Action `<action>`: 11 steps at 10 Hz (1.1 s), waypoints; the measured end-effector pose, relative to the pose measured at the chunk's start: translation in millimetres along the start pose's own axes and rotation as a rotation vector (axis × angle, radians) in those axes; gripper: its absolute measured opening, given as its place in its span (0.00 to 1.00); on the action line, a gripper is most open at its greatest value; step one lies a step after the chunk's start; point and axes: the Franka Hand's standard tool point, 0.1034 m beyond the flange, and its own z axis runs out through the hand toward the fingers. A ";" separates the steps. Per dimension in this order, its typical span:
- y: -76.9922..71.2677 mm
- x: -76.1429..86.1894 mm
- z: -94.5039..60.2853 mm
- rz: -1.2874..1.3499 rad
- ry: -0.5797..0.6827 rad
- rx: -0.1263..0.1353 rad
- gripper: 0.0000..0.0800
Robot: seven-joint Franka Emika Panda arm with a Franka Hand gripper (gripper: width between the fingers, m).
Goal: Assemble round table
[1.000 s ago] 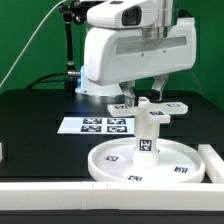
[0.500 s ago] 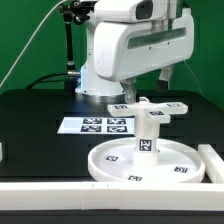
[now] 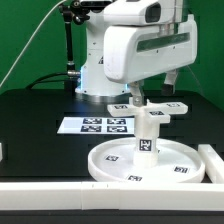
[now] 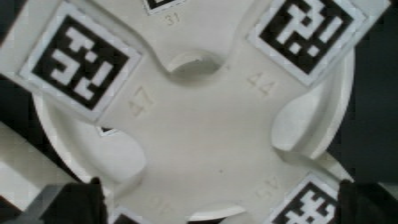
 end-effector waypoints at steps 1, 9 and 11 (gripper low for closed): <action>1.7 -3.2 3.6 0.004 -0.006 0.003 0.81; 5.5 -14.3 13.7 0.048 -0.023 0.011 0.55; 6.3 -14.8 13.6 0.050 -0.023 0.011 0.55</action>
Offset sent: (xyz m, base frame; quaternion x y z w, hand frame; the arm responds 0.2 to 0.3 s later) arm -0.0044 -0.0044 -0.0041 0.0053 0.0125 -0.0166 0.9998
